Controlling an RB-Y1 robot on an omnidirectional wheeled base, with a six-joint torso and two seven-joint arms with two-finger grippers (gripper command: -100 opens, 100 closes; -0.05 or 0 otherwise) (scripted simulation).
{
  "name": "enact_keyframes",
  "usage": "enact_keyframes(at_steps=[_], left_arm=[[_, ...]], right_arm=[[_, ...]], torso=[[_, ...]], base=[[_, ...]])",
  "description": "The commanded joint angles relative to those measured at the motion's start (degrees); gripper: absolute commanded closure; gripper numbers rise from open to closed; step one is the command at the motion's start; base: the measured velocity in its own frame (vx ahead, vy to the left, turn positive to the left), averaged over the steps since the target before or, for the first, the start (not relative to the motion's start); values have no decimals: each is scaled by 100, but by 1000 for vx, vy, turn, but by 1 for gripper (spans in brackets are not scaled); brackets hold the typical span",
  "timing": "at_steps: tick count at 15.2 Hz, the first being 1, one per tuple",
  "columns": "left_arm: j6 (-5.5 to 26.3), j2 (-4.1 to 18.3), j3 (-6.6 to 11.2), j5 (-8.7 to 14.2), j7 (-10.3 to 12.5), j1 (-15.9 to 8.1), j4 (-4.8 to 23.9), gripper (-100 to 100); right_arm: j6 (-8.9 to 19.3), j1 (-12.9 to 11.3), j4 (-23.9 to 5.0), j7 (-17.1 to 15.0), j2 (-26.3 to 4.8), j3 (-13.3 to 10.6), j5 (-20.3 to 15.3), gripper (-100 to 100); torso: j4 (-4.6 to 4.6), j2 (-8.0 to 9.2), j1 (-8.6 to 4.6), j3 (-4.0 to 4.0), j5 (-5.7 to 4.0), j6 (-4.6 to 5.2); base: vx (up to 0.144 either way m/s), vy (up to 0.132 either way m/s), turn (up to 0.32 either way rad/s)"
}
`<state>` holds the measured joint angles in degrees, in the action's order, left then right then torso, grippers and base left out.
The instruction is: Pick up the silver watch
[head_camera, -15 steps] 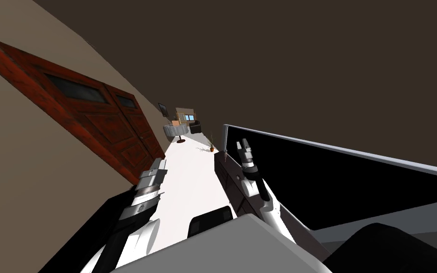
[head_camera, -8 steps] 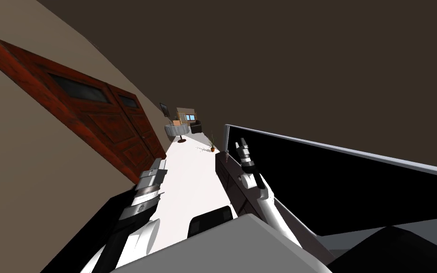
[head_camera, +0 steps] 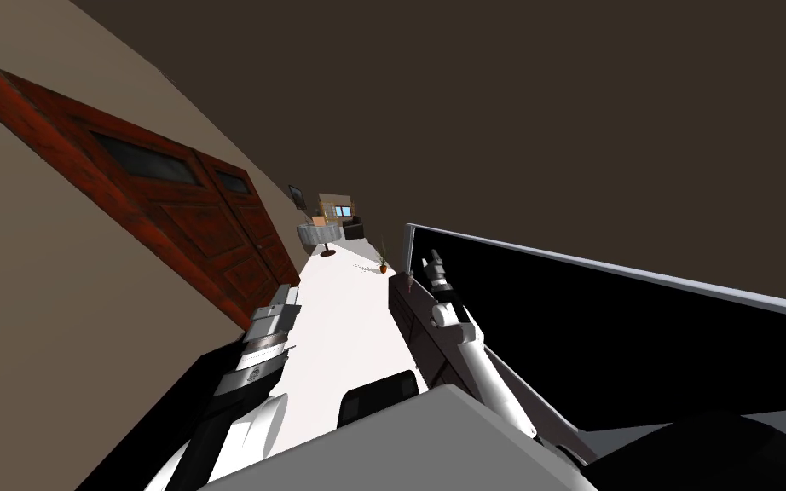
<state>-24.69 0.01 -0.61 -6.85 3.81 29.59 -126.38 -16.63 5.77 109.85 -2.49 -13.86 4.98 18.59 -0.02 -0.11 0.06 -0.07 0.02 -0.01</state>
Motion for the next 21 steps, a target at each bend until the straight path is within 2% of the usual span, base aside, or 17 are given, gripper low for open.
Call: enact_keyframes(at_steps=[1, 2, 3, 4, 5, 6, 7, 8, 10, 11, 12, 13, 15, 16, 18, 19, 21], left_arm=[[0, 0, 0, 0, 0, 0, 0, 0], [0, 0, 0, 0, 0, 0, 0, 0], [0, 0, 0, 0, 0, 0, 0, 0], [0, 0, 0, 0, 0, 0, 0, 0], [0, 0, 0, 0, 0, 0, 0, 0], [0, 0, 0, 0, 0, 0, 0, 0], [0, 0, 0, 0, 0, 0, 0, 0], [0, 0, 0, 0, 0, 0, 0, 0], [0, 0, 0, 0, 0, 0, 0, 0], [0, 0, 0, 0, 0, 0, 0, 0], [0, 0, 0, 0, 0, 0, 0, 0], [0, 0, 0, 0, 0, 0, 0, 0], [0, 0, 0, 0, 0, 0, 0, 0], [0, 0, 0, 0, 0, 0, 0, 0], [0, 0, 0, 0, 0, 0, 0, 0], [0, 0, 0, 0, 0, 0, 0, 0], [0, 0, 0, 0, 0, 0, 0, 0]], right_arm=[[242, -149, -286, -106, 1, 55, 164, -100], [242, -149, -287, -106, 1, 55, 164, -100], [480, -318, -479, -243, -21, 136, 381, -100], [480, -318, -584, -243, -21, 136, 381, -100], [703, -482, -739, -384, -38, 217, 591, -100], [725, -482, -889, -384, -38, 217, 600, -100], [725, -482, -890, -384, -38, 217, 600, -100], [969, -640, -1042, -529, -51, 299, 820, -100], [977, -640, -1205, -529, -51, 299, 820, -100], [1218, -791, -1369, -677, -61, 382, 1040, -100], [1235, -791, -1523, -677, -61, 382, 1040, -100], [1398, -936, -1682, -827, -69, 464, 1230, -100], [1497, -936, -1853, -827, -69, 464, 1260, -100], [1710, -1073, -2003, -979, -76, 546, 1478, -100], [1762, -1073, -2184, -979, -76, 546, 1478, -100], [2000, -1201, -2323, -1133, -82, 627, 1694, -100], [2030, -1201, -2517, -1133, -82, 627, 1694, -100]], torso=[[0, 0, 0, 0, 0, 0], [0, 1, -1, 0, 0, 1], [0, 2, -1, 1, -1, 1], [0, 2, 0, 1, -1, 0], [0, 2, -1, 1, -1, 1], [0, 2, 0, 1, -1, 0], [0, 3, -1, 1, -1, 2], [1, 5, -2, 3, -1, 1], [1, 5, -3, 3, -1, 1], [1, 6, -4, 3, -1, 1], [1, 5, -4, 3, -1, 0], [0, 5, -4, 3, -2, 1], [0, 6, -6, 3, -2, 3], [1, 7, -6, 4, -2, 2], [1, 8, -6, 4, -2, 1], [1, 8, -6, 4, -2, 2], [1, 9, -8, 5, -2, 3]], base=[[13, 17, 6], [10, 11, 0], [11, 12, -2], [12, 14, 3], [12, 15, -3], [12, 15, 0], [8, 10, -5], [8, 8, -12], [7, 6, -4], [5, 5, -12], [6, 6, -8], [7, 6, -18], [4, 3, -9], [3, 2, -16], [1, 1, -10], [1, 1, -18], [1, 0, -17]])
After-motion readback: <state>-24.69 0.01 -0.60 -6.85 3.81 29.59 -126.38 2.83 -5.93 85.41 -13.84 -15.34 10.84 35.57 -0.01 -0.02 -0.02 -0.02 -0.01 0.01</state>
